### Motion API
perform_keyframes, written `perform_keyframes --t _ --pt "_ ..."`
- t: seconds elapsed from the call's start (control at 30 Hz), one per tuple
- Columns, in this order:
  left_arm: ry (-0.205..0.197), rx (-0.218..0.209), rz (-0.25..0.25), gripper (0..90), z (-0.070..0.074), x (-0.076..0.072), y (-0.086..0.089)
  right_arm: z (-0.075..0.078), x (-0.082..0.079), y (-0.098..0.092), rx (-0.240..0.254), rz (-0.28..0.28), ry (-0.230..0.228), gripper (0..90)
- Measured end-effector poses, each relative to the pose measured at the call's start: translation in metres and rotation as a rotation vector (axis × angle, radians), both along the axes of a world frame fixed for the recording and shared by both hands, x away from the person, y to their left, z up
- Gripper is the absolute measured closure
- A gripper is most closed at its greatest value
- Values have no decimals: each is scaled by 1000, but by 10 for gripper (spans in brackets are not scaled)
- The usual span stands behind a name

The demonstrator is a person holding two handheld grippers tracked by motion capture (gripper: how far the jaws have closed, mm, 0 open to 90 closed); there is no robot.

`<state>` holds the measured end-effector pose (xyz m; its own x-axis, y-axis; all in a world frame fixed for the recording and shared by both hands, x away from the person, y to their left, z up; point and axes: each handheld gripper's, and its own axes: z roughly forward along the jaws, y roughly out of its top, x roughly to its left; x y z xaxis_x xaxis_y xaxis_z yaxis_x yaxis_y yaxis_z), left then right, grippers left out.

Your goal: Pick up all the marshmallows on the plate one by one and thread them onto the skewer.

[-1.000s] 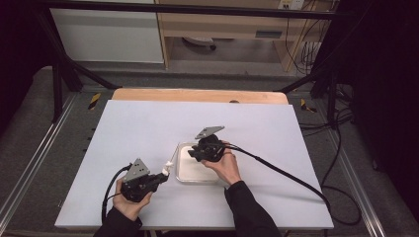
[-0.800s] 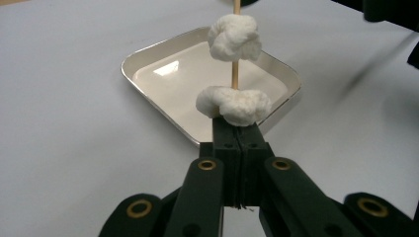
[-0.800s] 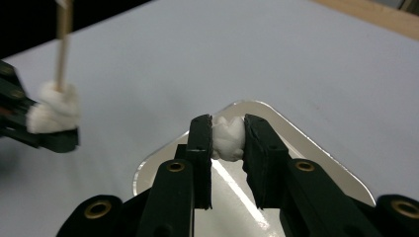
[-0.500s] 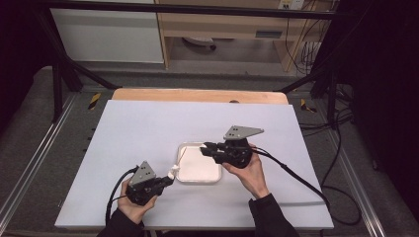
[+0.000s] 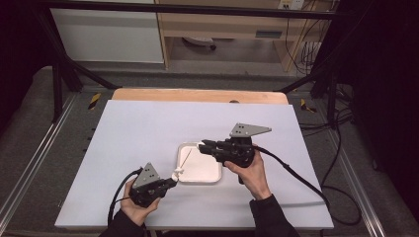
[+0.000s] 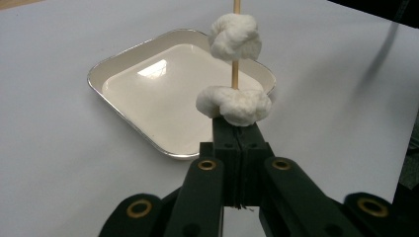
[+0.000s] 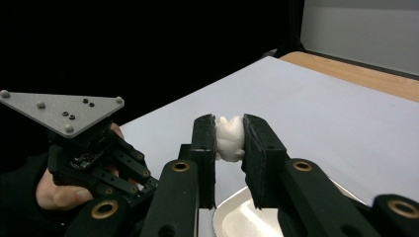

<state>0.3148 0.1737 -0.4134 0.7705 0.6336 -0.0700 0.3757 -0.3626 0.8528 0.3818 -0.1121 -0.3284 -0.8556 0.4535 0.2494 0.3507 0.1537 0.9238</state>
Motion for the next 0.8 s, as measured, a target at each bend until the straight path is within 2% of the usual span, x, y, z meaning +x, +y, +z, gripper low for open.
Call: perform_keyframes --t 0.33,0.8 --pt "-5 5 -10 891 0 -1 -2 -6 5 10 38 12 20 759" --pt "-18 14 -15 891 -1 -2 -3 -12 5 16 22 52 49 790"
